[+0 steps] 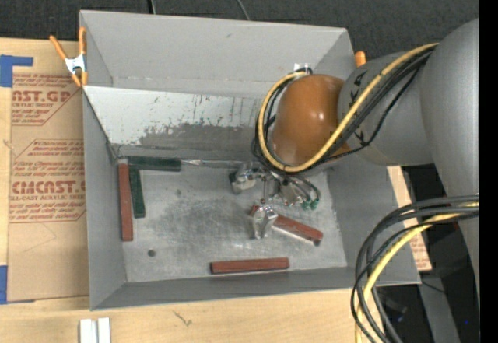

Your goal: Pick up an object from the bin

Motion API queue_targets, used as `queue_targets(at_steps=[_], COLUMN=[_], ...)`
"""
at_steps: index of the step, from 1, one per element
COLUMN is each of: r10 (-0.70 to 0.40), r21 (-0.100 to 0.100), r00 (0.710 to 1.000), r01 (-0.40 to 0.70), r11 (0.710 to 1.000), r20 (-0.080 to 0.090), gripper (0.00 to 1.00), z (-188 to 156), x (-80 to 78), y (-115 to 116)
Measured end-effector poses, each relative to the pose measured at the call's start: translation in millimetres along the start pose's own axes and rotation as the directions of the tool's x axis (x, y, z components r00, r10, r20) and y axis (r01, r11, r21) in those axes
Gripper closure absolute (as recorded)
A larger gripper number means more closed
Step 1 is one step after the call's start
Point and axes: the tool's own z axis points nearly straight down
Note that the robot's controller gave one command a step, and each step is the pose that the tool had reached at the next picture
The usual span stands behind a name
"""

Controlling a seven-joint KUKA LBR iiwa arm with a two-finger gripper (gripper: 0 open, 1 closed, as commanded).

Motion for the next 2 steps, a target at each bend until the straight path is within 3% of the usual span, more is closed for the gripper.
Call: queue_targets(at_steps=[1,2], r10=[0.000,0.000], r21=[0.001,0.000], r00=[1.000,1.000], r01=[0.000,0.000], r11=[1.000,1.000], r20=[-0.001,0.000], gripper=[1.00,0.00], z=[-2.6,0.1], x=[-0.9,0.1], y=[-0.8,-0.1])
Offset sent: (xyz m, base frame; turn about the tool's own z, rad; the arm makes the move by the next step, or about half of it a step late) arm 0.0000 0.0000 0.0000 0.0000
